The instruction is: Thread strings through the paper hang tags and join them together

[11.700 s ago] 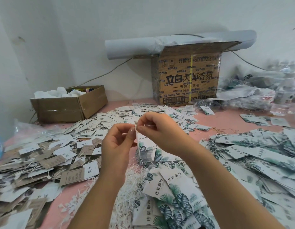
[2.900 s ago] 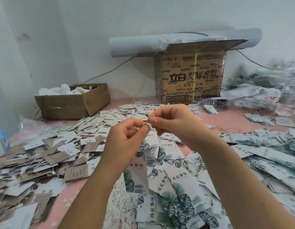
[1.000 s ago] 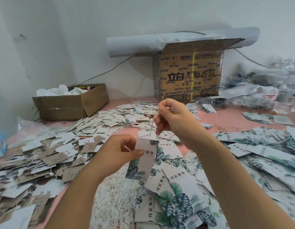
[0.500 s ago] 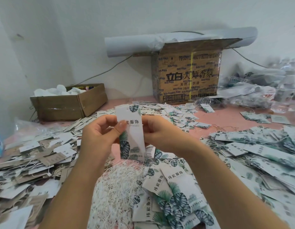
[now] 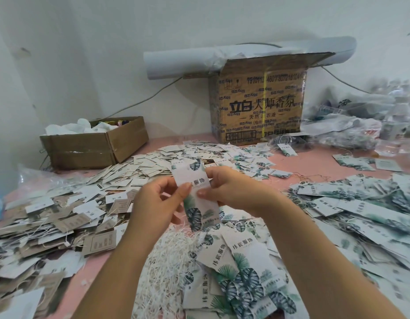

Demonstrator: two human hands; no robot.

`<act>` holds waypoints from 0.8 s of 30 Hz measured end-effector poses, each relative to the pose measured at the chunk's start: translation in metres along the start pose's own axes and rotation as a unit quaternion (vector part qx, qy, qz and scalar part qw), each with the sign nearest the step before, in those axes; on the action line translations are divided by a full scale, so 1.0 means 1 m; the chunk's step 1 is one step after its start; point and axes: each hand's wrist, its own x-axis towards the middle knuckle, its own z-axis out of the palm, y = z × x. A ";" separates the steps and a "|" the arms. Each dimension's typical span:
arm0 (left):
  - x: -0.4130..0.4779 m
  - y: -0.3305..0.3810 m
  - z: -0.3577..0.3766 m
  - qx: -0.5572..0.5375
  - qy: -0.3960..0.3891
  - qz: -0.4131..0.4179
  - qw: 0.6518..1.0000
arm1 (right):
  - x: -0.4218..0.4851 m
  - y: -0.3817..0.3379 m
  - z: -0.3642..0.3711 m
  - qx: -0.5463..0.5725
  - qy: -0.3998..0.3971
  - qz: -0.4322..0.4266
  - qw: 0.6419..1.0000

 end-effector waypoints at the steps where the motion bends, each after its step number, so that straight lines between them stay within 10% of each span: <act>1: 0.000 -0.003 0.002 0.035 -0.040 -0.017 0.998 | 0.000 0.001 -0.001 -0.029 -0.002 0.012 1.000; 7: -0.001 -0.028 -0.002 0.267 -0.202 -0.038 0.942 | -0.008 0.010 -0.019 -0.183 -0.049 0.108 0.976; 24: -0.005 -0.047 0.003 0.386 -0.234 -0.024 0.892 | -0.007 0.014 -0.018 -0.289 -0.182 0.236 0.910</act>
